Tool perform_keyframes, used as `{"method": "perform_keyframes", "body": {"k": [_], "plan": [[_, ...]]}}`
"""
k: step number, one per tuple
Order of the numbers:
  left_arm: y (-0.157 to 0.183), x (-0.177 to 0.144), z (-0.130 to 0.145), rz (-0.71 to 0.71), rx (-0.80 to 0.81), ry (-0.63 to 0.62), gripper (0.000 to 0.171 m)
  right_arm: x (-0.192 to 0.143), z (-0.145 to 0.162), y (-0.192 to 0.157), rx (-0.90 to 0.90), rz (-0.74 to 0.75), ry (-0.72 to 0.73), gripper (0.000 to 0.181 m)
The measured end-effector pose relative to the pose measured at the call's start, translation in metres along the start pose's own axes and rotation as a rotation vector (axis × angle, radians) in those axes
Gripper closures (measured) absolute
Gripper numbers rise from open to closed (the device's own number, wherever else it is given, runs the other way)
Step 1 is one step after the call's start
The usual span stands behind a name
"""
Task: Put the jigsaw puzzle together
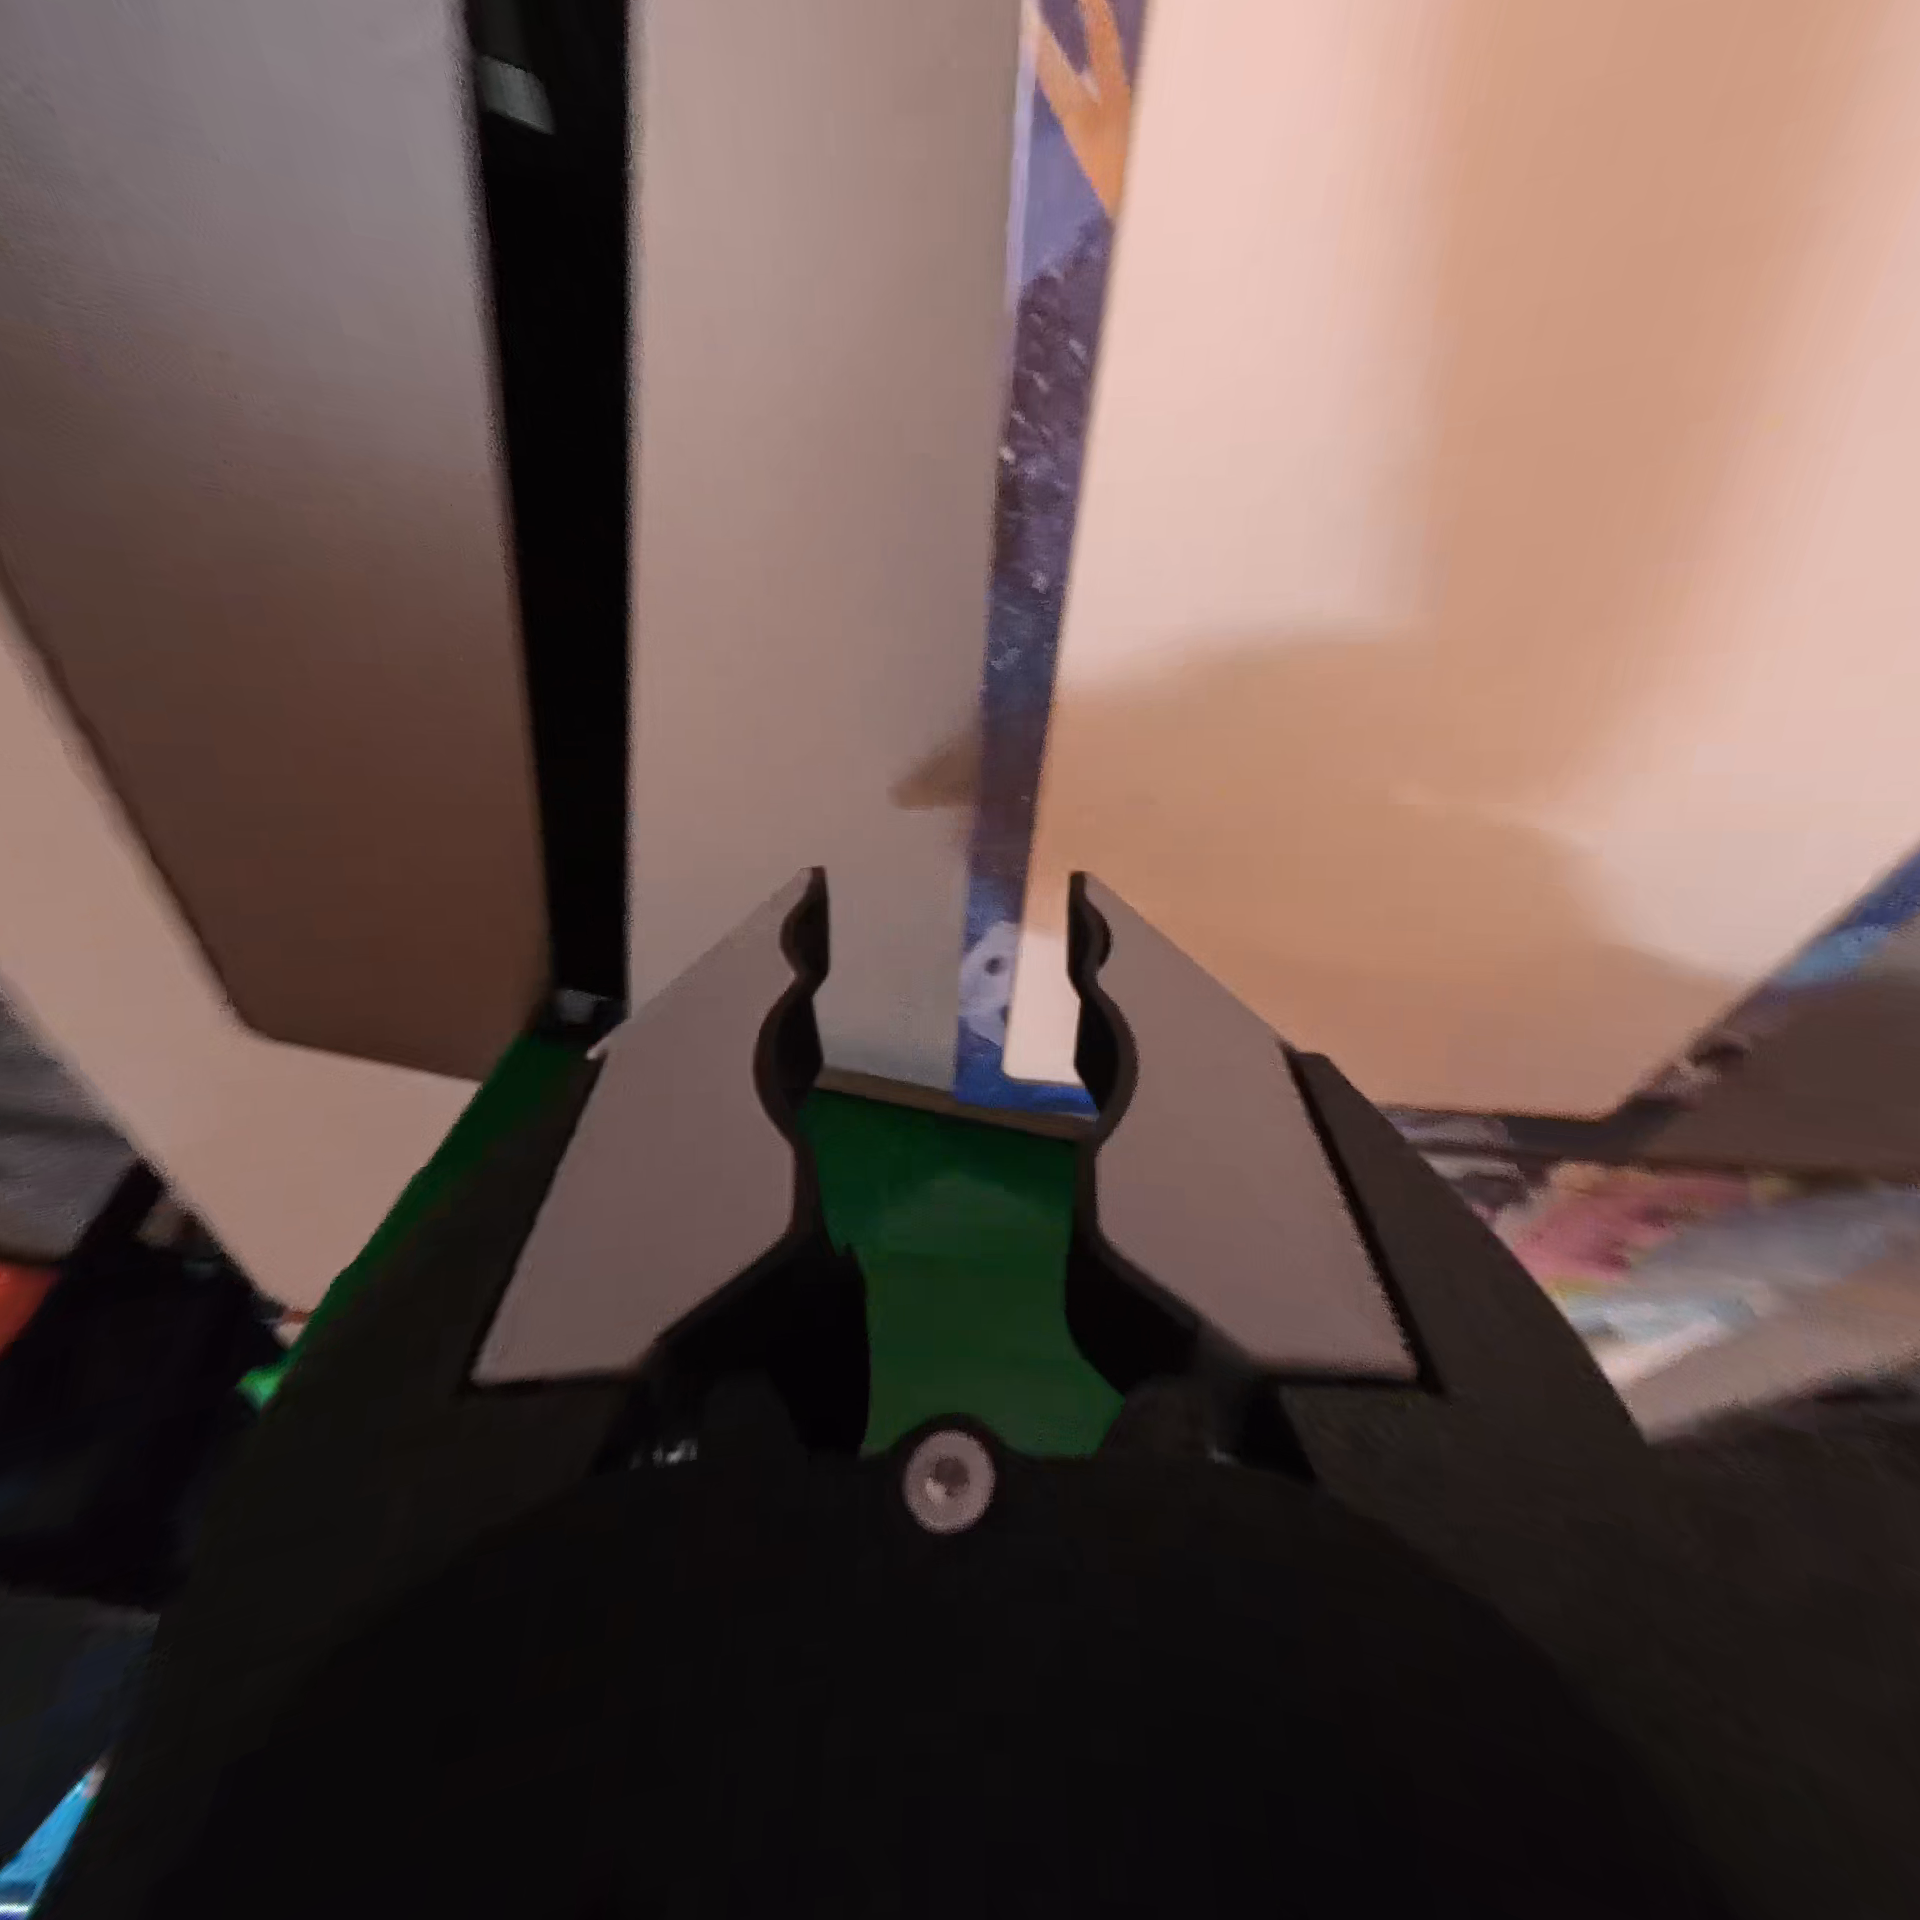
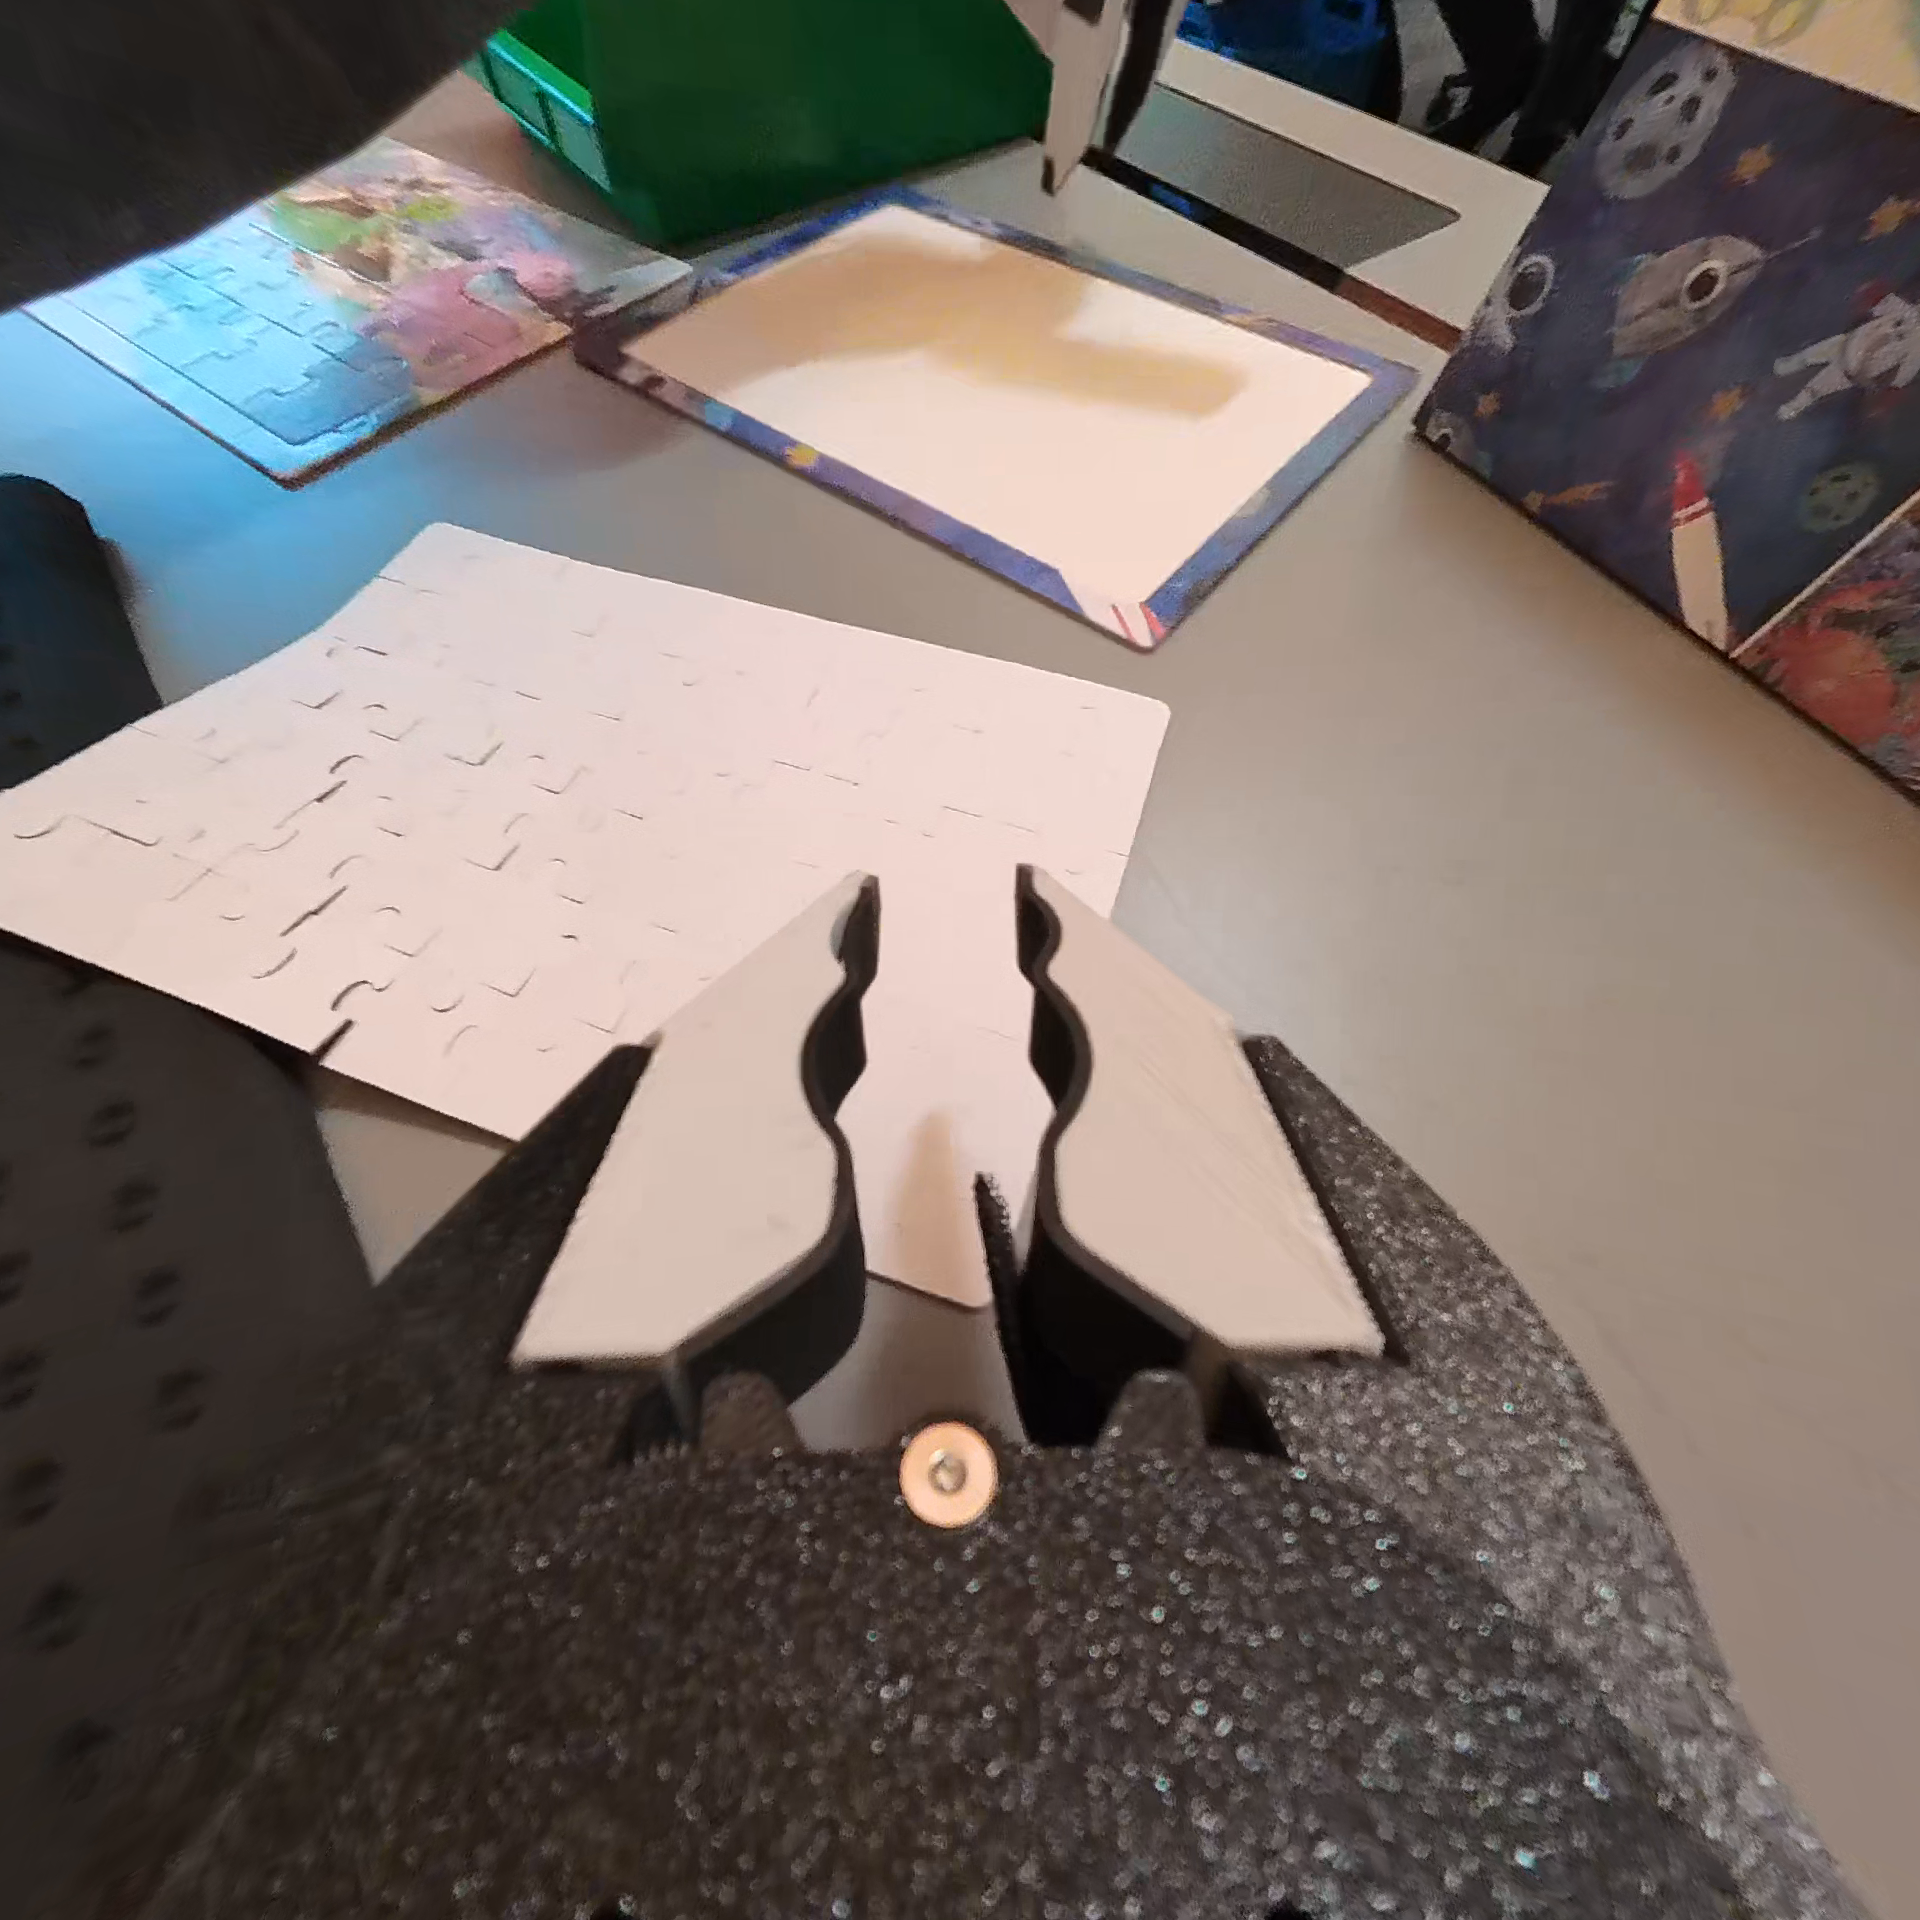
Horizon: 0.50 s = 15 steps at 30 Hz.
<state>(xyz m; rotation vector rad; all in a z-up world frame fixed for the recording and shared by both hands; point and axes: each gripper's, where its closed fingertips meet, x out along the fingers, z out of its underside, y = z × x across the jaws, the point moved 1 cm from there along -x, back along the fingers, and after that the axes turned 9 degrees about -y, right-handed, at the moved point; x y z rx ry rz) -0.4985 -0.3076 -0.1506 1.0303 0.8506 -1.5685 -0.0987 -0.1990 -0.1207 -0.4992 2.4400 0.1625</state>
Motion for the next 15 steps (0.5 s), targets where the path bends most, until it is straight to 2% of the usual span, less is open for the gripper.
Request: {"method": "perform_keyframes", "body": {"k": [2, 3, 5, 6, 8, 9, 11, 12, 15], "plan": [[0.0, -0.017, -0.007, -0.118, -0.048, 0.125, 0.126, 0.002, 0.007, 0.005, -0.001, 0.024, -0.028, 0.155], [0.012, -0.027, -0.01, -0.158, -0.06, 0.218, 0.131, 0.004, 0.01, 0.005, -0.005, 0.028, -0.045, 0.155], [0.066, -0.032, -0.015, -0.126, -0.032, 0.406, 0.155, 0.011, 0.013, 0.003, -0.034, 0.022, -0.083, 0.157], [0.097, -0.025, -0.017, -0.091, -0.007, 0.468, 0.155, 0.016, 0.013, 0.002, -0.06, 0.019, -0.107, 0.158], [0.142, 0.005, -0.013, -0.092, 0.018, 0.49, 0.15, 0.029, 0.011, 0.002, -0.108, 0.021, -0.159, 0.157], [0.157, 0.017, -0.011, -0.103, 0.02, 0.495, 0.158, 0.037, 0.009, 0.001, -0.117, 0.013, -0.176, 0.152], [0.185, 0.018, -0.013, -0.06, 0.032, 0.604, 0.155, 0.054, 0.002, 0.002, -0.079, -0.013, -0.194, 0.13], [0.193, 0.02, -0.011, -0.042, 0.044, 0.621, 0.163, 0.063, 0.002, 0.0, -0.046, -0.041, -0.225, 0.119], [0.191, 0.022, -0.004, -0.018, 0.028, 0.594, 0.157, 0.077, 0.01, -0.002, -0.041, -0.076, -0.335, 0.115]]}}
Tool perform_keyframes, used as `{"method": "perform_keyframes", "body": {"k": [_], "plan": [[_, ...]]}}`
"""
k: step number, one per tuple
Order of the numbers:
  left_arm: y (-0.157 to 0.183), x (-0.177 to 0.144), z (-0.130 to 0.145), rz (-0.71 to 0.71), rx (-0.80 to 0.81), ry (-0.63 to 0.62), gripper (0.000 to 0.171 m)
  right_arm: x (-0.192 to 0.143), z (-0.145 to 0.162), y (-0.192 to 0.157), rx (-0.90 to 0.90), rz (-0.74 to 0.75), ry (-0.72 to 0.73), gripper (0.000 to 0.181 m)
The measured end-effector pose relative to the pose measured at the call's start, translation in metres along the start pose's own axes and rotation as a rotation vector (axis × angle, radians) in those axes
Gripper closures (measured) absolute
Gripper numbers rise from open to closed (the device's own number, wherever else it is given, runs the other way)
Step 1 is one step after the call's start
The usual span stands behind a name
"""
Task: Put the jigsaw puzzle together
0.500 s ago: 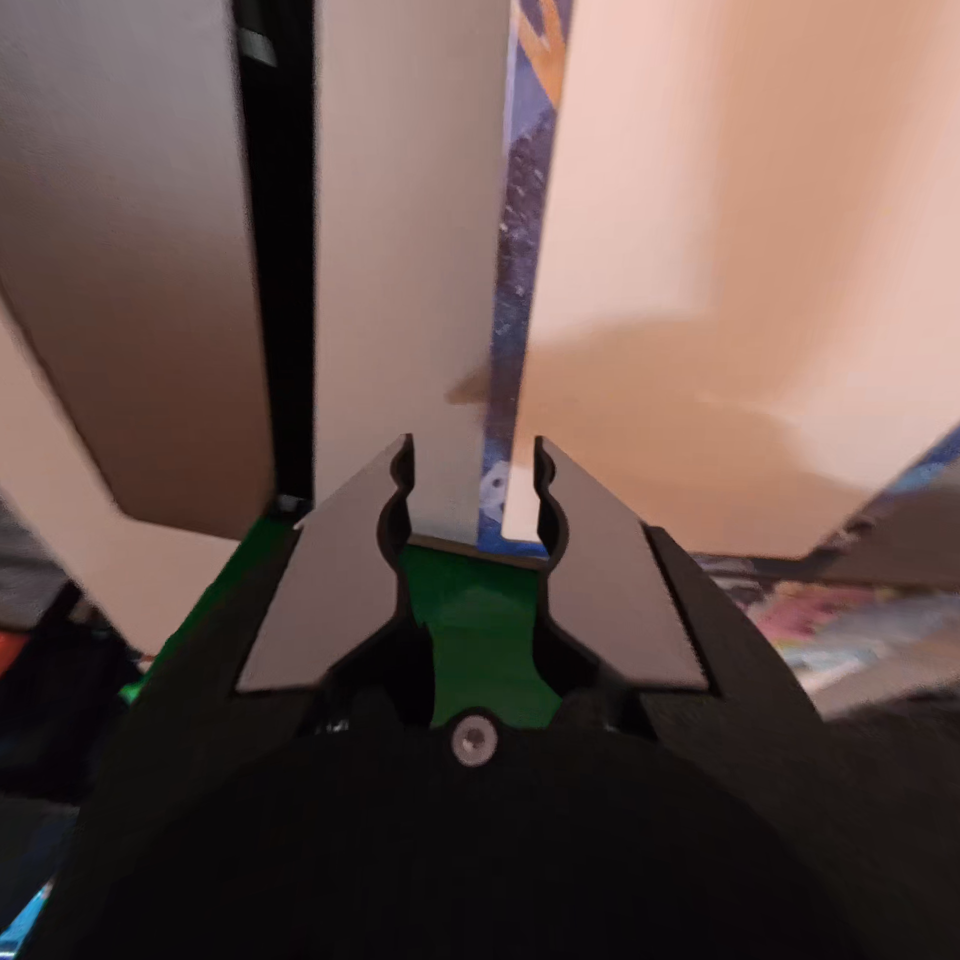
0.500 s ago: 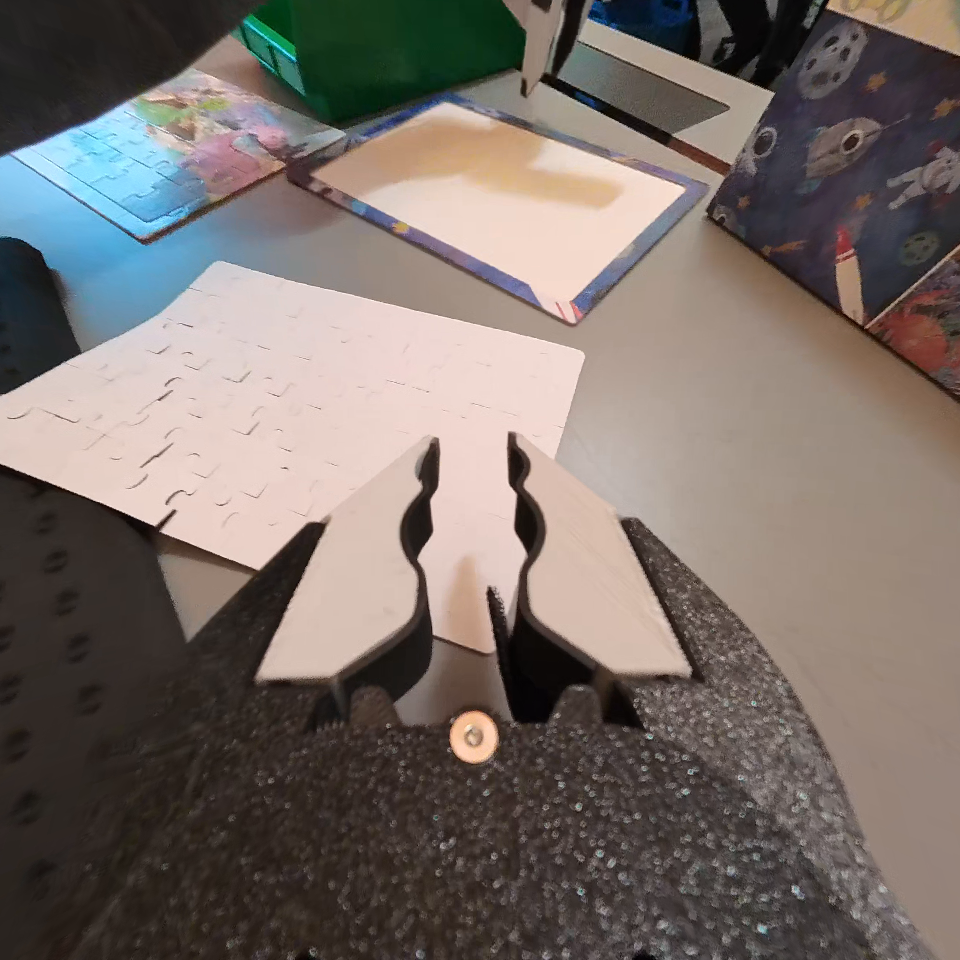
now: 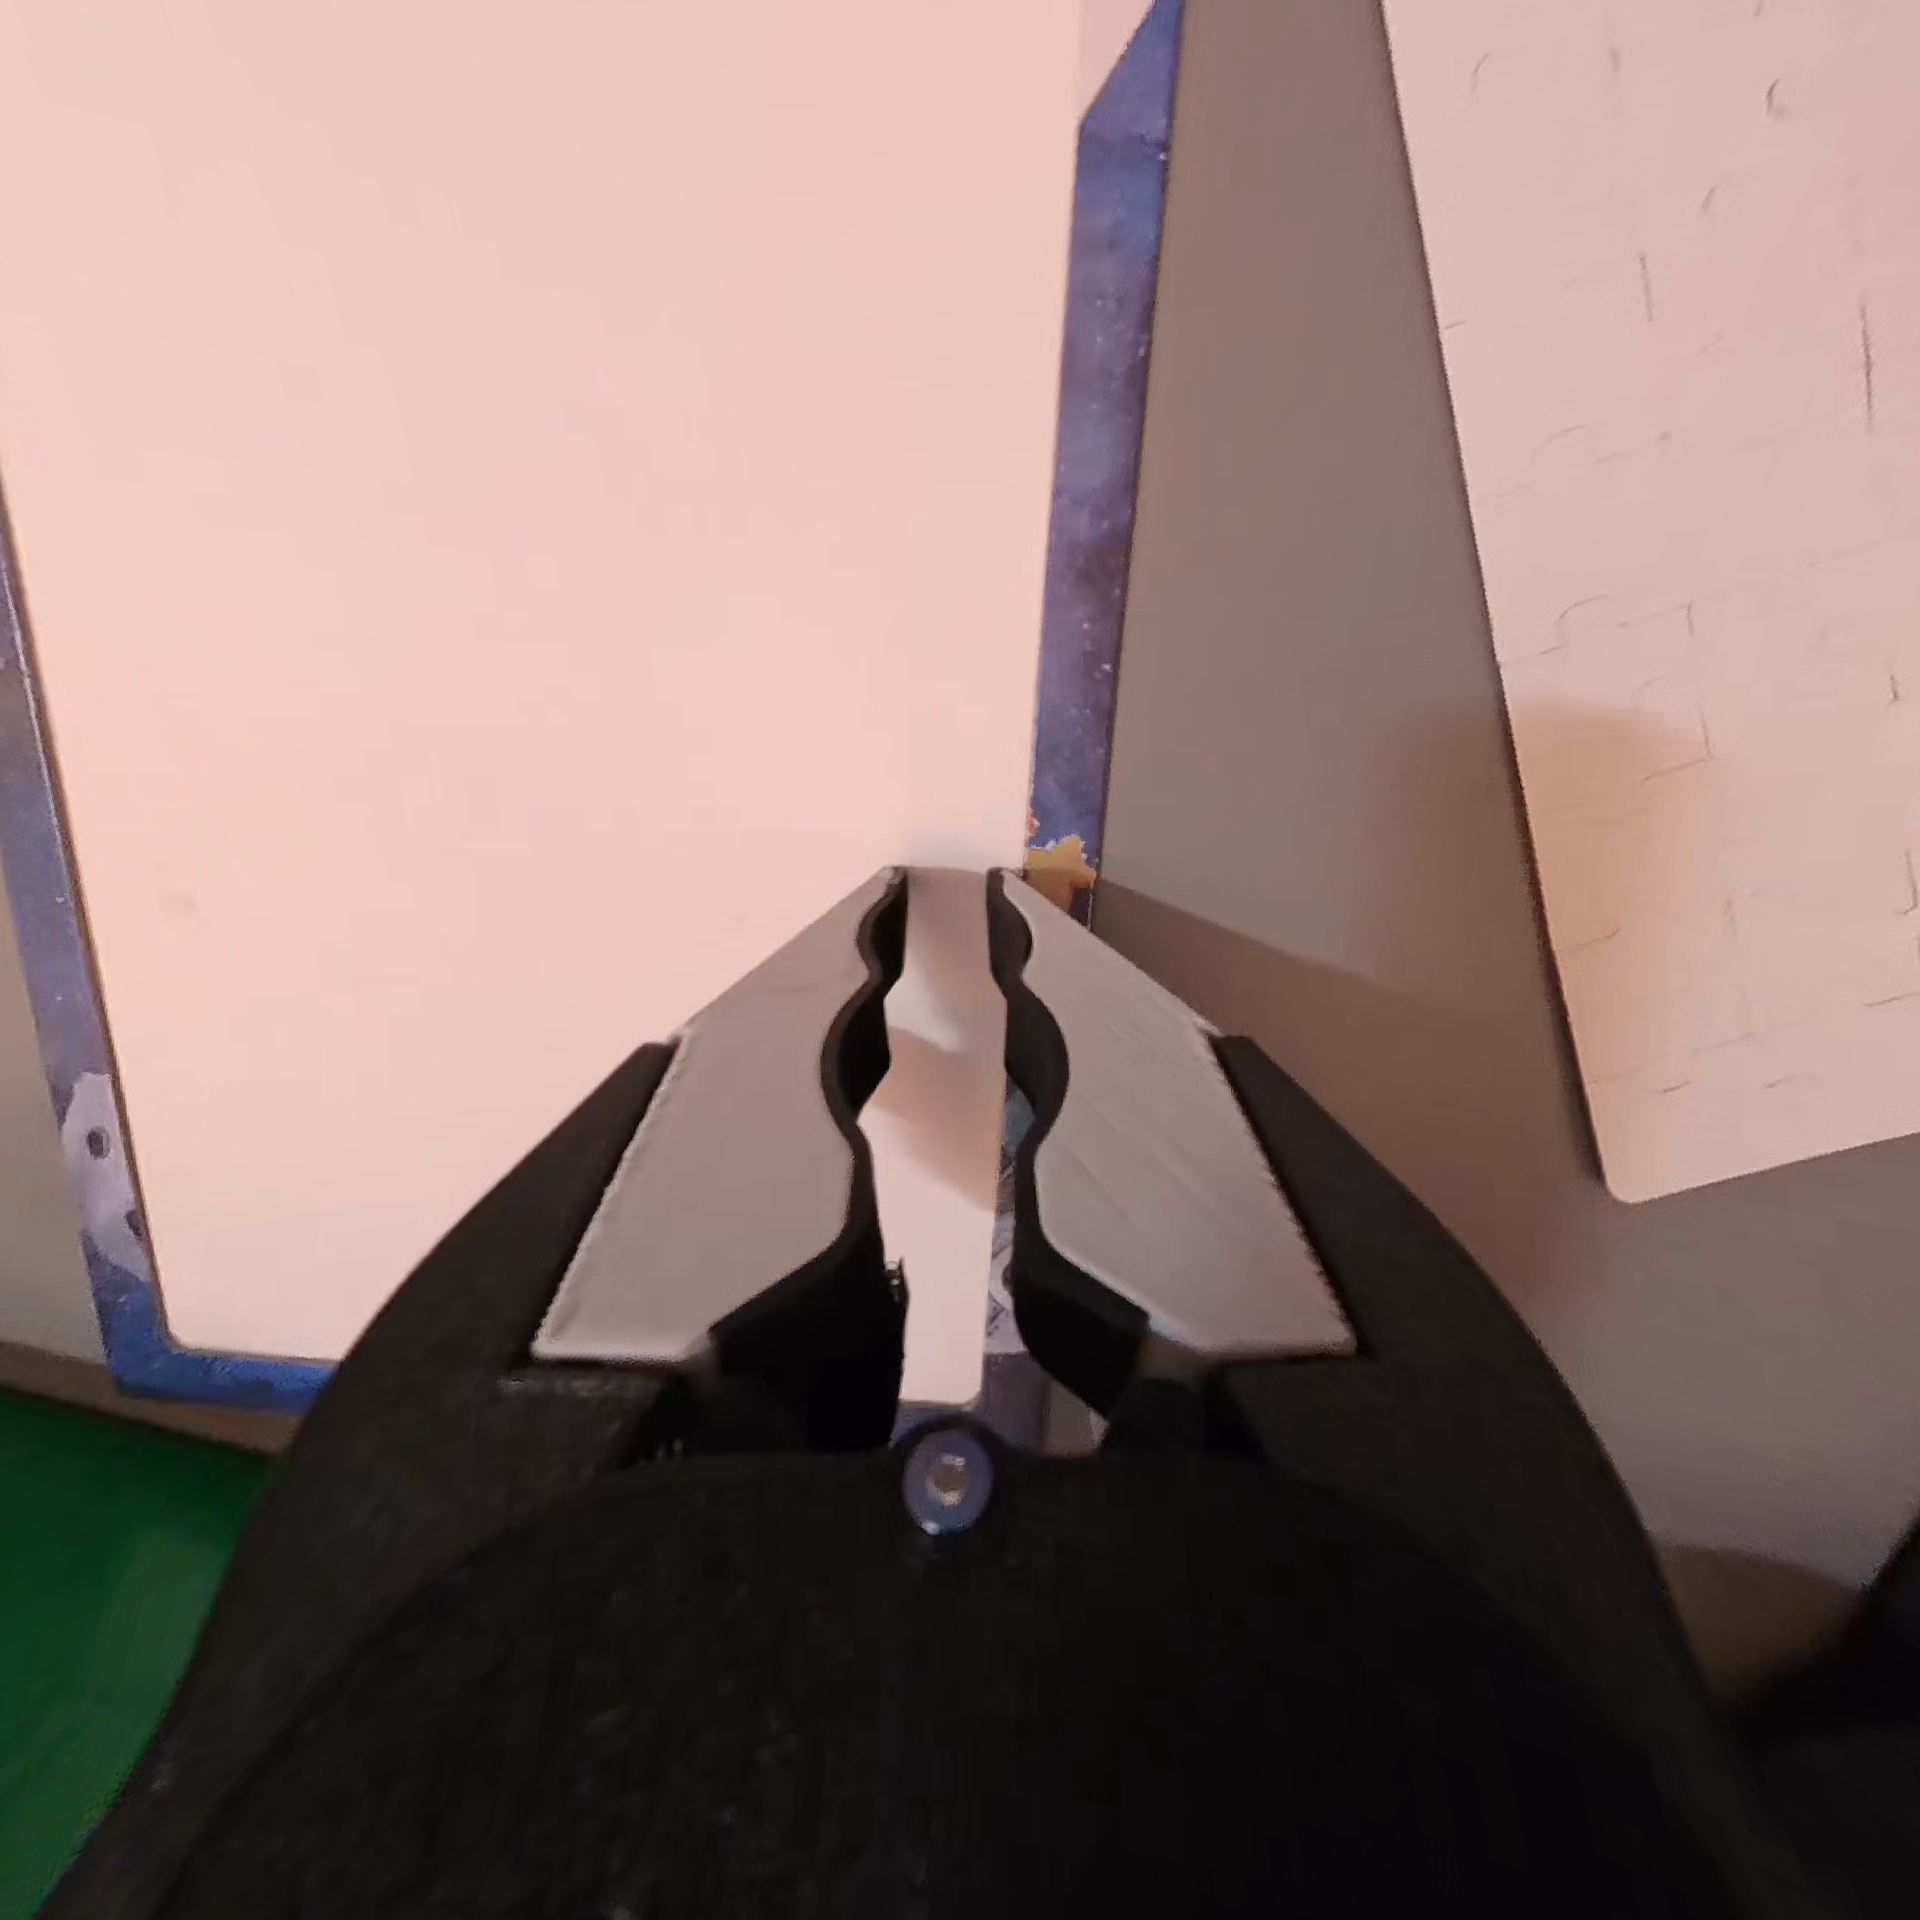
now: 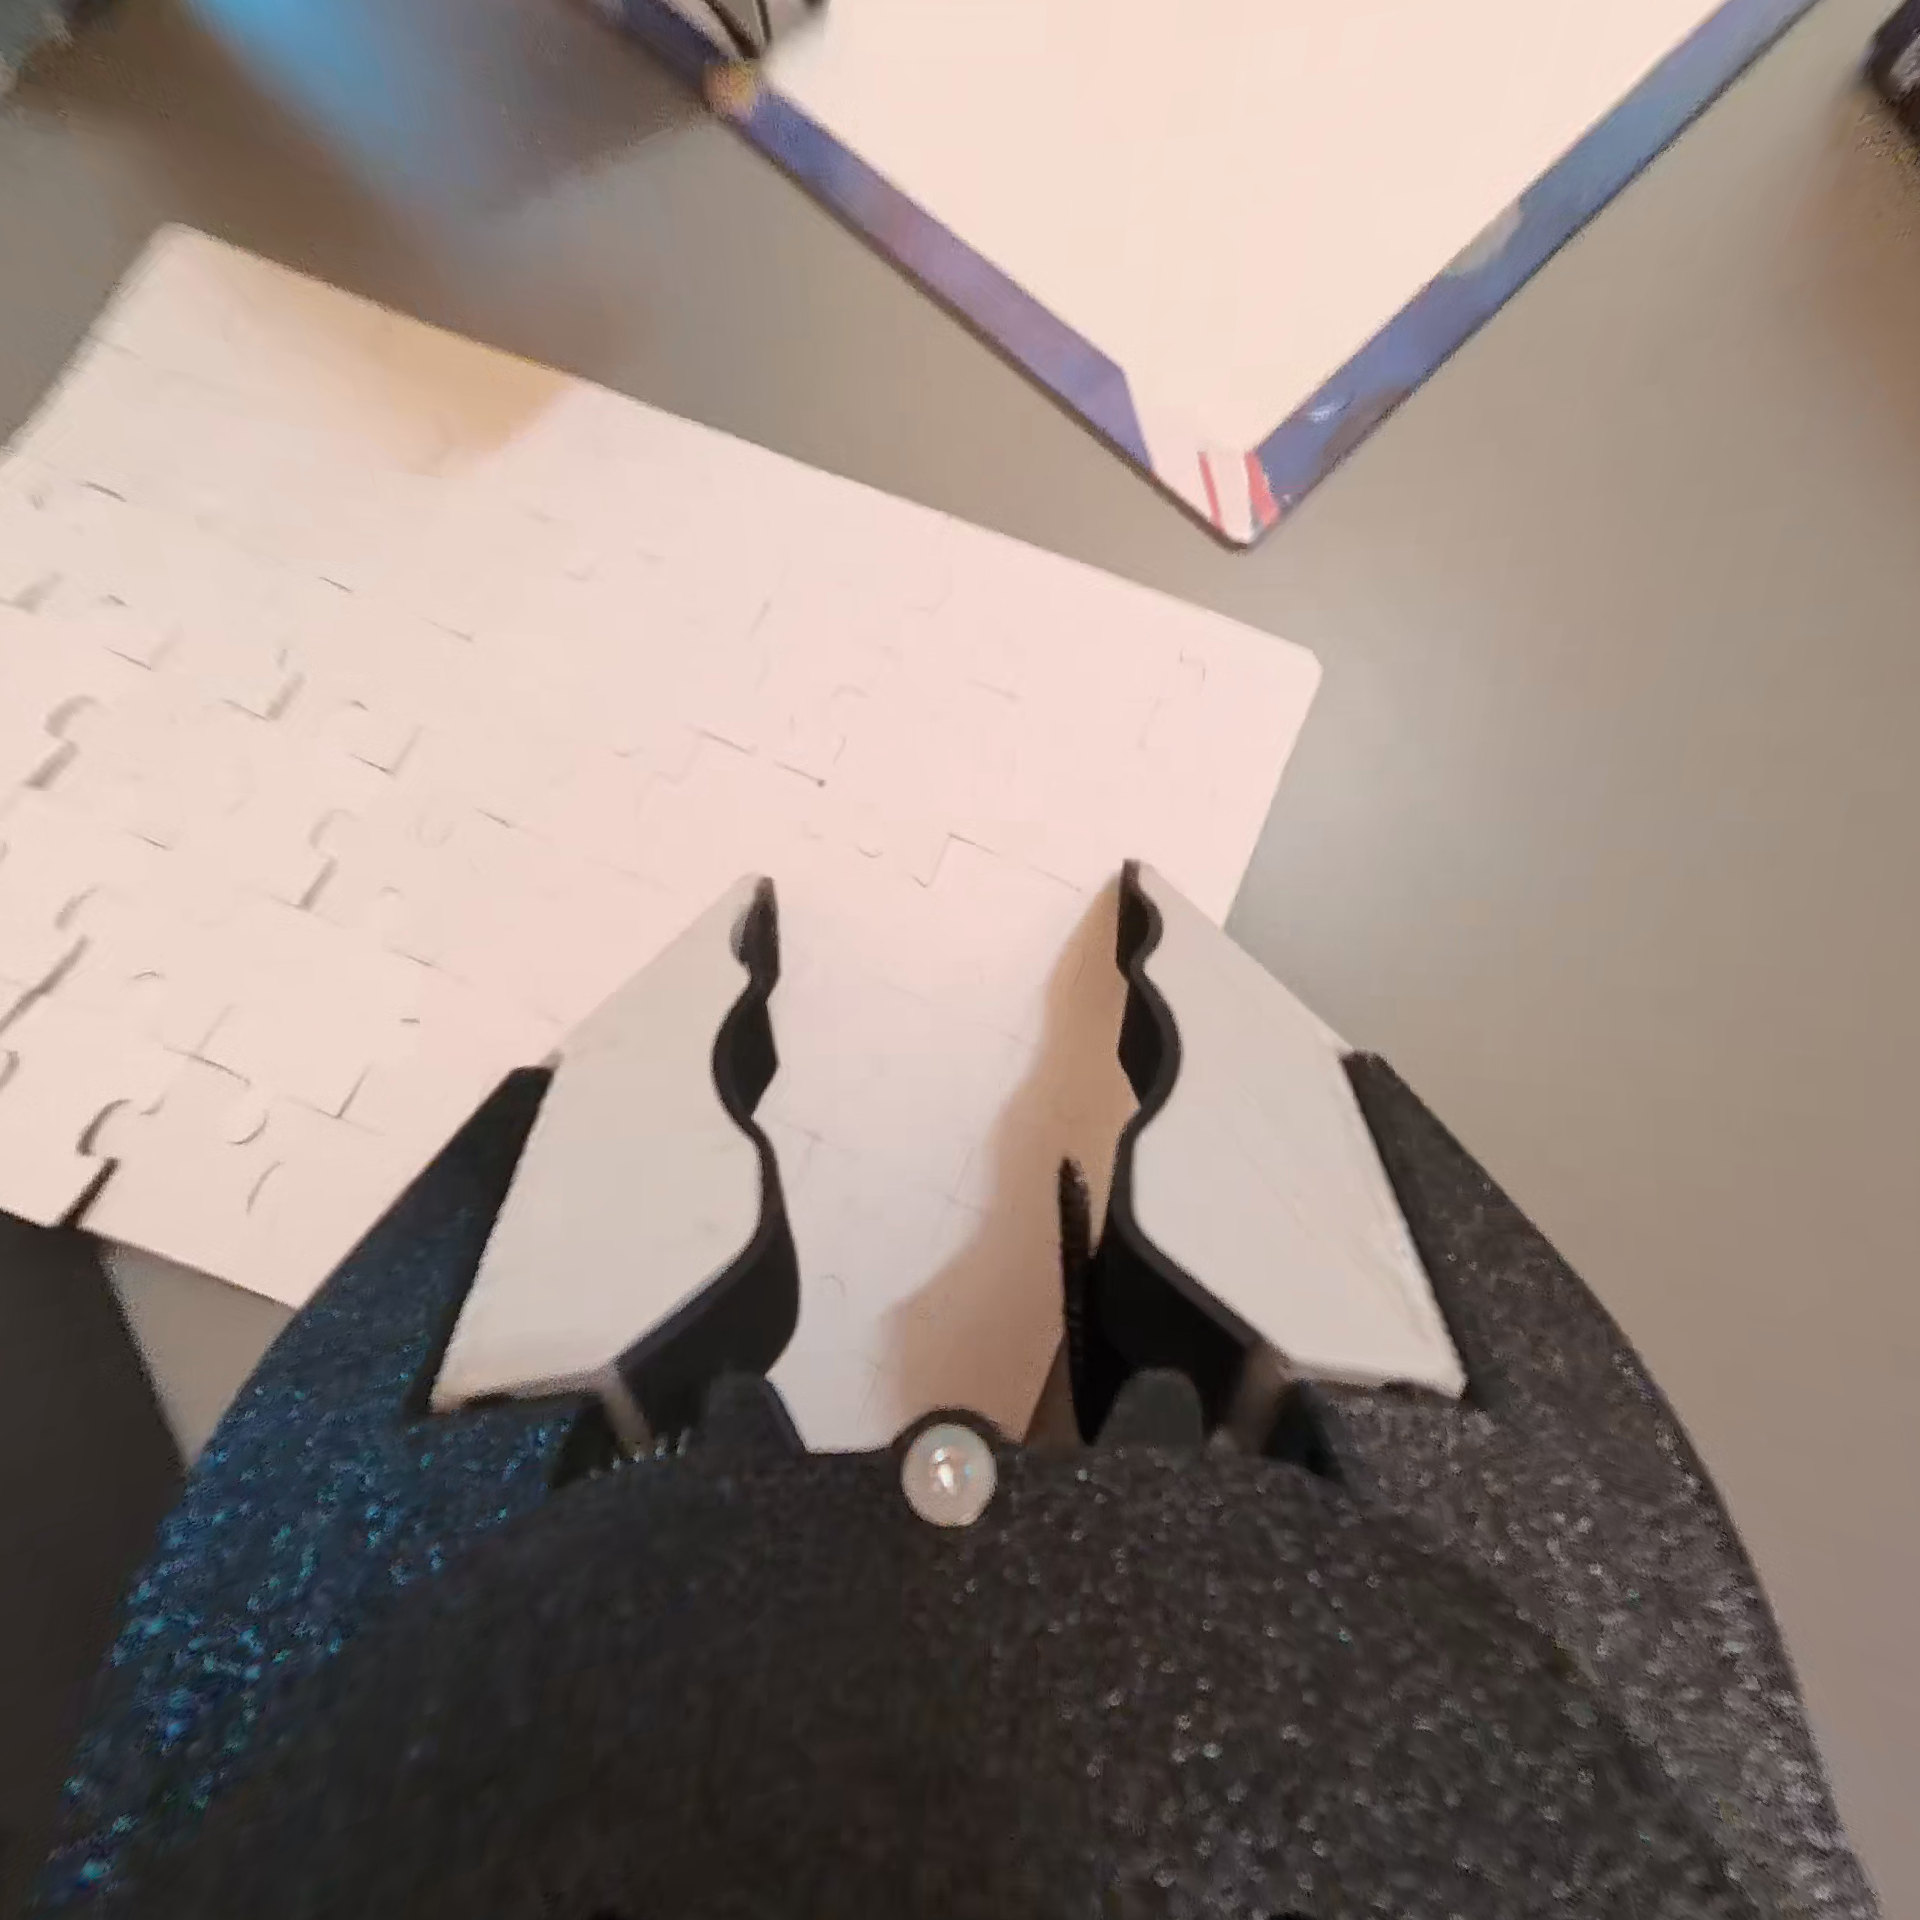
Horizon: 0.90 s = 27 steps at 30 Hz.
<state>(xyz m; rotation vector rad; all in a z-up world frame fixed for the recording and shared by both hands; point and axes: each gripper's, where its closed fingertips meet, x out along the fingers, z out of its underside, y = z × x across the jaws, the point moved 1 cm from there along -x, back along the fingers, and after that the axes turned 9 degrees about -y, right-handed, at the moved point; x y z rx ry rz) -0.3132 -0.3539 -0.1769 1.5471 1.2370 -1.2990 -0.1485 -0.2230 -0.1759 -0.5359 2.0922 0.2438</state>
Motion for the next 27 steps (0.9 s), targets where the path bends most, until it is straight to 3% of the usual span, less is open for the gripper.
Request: {"method": "perform_keyframes", "body": {"k": [3, 5, 8, 11, 13, 15, 16, 18, 19, 21, 24, 27], "plan": [[-0.004, -0.004, 0.003, -0.048, -0.002, -0.045, 0.144, -0.004, 0.006, 0.003, 0.027, 0.032, 0.012, 0.116], [0.007, -0.015, -0.003, -0.056, -0.041, 0.01, 0.143, -0.011, 0.017, 0.01, 0.081, 0.069, 0.039, 0.116], [0.062, -0.045, -0.022, -0.009, -0.079, 0.22, 0.141, -0.024, 0.031, 0.016, 0.156, 0.103, 0.046, 0.119], [0.131, -0.064, -0.02, 0.003, -0.096, 0.381, 0.139, -0.055, 0.043, 0.019, 0.197, 0.107, 0.088, 0.119], [0.164, -0.06, -0.008, -0.009, -0.117, 0.397, 0.139, -0.081, 0.064, 0.017, 0.249, 0.045, 0.068, 0.126], [0.182, -0.049, 0.009, -0.055, -0.141, 0.349, 0.14, -0.101, 0.085, -0.003, 0.278, -0.117, 0.035, 0.122], [0.188, -0.042, 0.018, -0.071, -0.145, 0.314, 0.14, -0.109, 0.094, -0.013, 0.24, -0.15, 0.024, 0.116], [0.199, -0.036, 0.031, -0.093, -0.117, 0.274, 0.139, -0.117, 0.101, -0.021, 0.023, -0.05, 0.023, 0.113], [0.203, -0.036, 0.034, -0.105, -0.085, 0.27, 0.138, -0.121, 0.093, -0.026, -0.067, 0.007, 0.056, 0.118], [0.206, -0.037, 0.034, -0.144, 0.001, 0.274, 0.129, -0.12, 0.071, -0.052, -0.178, -0.021, 0.116, 0.124], [0.201, -0.036, 0.029, -0.244, 0.171, 0.251, 0.128, -0.092, 0.049, -0.093, -0.366, -0.055, 0.089, 0.129], [0.196, -0.032, 0.025, -0.44, 0.449, 0.188, 0.128, -0.068, 0.038, -0.129, -0.49, -0.075, 0.042, 0.129]]}}
